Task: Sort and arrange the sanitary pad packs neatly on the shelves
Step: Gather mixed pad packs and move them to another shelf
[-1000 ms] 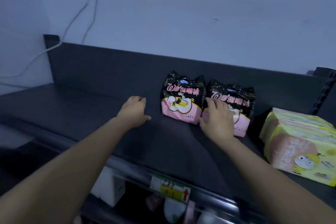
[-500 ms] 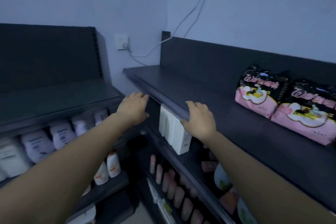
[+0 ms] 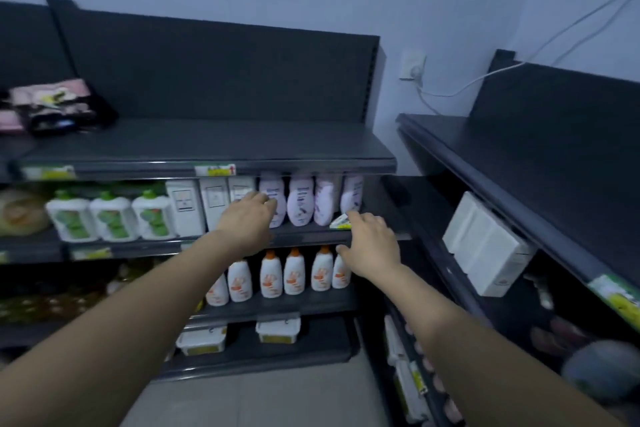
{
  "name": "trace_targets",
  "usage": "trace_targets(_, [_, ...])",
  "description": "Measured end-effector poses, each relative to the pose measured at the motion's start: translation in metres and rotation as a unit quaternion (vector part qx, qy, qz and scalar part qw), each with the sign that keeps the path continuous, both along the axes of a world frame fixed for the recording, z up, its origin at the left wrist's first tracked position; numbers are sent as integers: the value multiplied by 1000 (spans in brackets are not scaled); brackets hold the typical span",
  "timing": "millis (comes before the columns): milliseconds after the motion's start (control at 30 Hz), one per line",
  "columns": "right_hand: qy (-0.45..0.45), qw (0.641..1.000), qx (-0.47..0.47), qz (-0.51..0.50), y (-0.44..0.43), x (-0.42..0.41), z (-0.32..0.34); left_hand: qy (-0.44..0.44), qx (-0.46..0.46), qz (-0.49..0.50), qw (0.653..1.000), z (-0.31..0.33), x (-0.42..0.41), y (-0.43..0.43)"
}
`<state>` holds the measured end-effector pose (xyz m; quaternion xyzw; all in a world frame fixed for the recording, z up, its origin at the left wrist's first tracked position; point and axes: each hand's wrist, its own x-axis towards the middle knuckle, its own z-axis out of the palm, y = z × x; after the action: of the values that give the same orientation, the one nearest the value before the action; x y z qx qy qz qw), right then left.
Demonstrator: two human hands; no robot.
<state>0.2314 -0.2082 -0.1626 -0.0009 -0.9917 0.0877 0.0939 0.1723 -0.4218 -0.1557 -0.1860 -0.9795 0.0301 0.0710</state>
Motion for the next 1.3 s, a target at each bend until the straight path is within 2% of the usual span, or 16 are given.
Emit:
trace_targets(267, [-55, 996, 0, 71, -150, 3, -29, -30, -3, 76, 997, -30, 41, -154])
trace_targets(667, [-83, 984, -11, 154, -352, 19, -56, -60, -18, 165, 984, -58, 96, -363])
trace_targets(1000, [-99, 965, 7, 244, -479, 6, -72, -81, -2, 262, 962, -81, 125, -484])
trace_targets(1300, [-114, 938, 16, 326, -581, -36, -99, -109, 9, 336, 935, -112, 116, -570])
